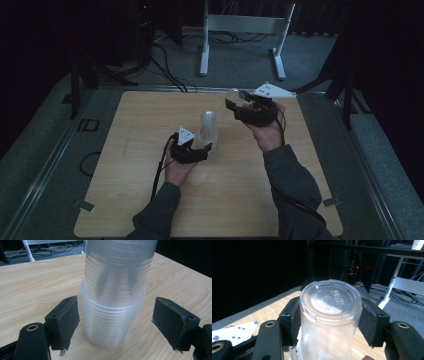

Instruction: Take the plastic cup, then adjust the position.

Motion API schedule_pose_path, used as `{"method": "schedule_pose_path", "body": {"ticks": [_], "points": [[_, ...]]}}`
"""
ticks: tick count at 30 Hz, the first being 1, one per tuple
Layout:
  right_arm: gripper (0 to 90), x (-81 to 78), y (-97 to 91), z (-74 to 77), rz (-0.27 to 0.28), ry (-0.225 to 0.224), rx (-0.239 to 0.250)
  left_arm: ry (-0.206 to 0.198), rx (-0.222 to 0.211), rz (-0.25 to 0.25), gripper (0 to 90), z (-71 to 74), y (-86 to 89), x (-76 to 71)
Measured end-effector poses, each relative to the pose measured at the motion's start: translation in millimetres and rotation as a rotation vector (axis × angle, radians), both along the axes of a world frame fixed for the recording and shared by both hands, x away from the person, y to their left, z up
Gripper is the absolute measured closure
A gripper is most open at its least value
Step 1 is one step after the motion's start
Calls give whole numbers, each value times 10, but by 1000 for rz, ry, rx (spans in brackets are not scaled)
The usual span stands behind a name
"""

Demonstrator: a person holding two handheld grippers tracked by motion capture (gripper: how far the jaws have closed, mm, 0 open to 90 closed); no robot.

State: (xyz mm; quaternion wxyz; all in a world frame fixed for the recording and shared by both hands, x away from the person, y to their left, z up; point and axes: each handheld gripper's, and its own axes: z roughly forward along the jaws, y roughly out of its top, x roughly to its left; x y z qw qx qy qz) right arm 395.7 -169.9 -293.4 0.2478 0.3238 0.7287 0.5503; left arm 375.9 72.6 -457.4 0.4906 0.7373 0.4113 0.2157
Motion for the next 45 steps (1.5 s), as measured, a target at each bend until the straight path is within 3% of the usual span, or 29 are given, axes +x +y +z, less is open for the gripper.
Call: {"method": "schedule_pose_path", "body": {"ticks": [21, 34, 45], "points": [[403, -164, -477, -302, -94, 51, -50, -11, -24, -6, 212, 29, 82, -171], [403, -249, -579, -500, -122, 71, -65, -30, -32, -23, 212, 75, 52, -238], [403, -335, -593, -800, -125, 120, -56, -33, -28, -52, 213, 73, 4, -282]]}}
